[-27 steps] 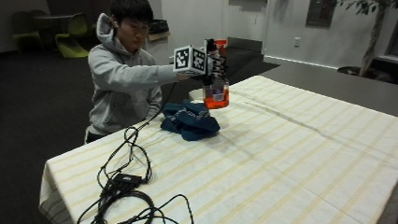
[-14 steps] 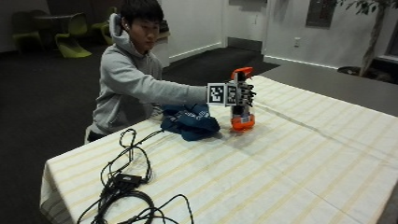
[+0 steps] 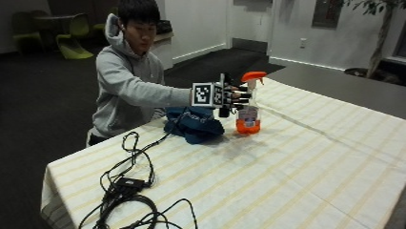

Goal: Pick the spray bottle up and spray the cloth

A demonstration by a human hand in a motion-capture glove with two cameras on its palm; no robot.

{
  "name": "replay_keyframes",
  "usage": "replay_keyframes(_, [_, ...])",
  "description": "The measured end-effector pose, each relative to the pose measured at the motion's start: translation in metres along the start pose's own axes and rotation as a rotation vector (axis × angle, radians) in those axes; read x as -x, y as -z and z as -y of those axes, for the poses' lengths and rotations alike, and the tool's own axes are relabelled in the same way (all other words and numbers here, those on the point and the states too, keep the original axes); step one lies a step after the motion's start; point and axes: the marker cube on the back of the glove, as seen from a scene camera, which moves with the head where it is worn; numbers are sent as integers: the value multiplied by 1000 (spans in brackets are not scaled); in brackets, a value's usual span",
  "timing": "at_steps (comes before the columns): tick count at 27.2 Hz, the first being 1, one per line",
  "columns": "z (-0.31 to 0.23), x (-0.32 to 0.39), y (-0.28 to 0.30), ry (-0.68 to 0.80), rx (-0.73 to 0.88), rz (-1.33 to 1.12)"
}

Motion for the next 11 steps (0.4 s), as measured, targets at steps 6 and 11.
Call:
replay_keyframes(6, [-18, 4, 21, 5, -35, 16])
replay_keyframes(11, [-23, 4, 23, 8, -41, 9])
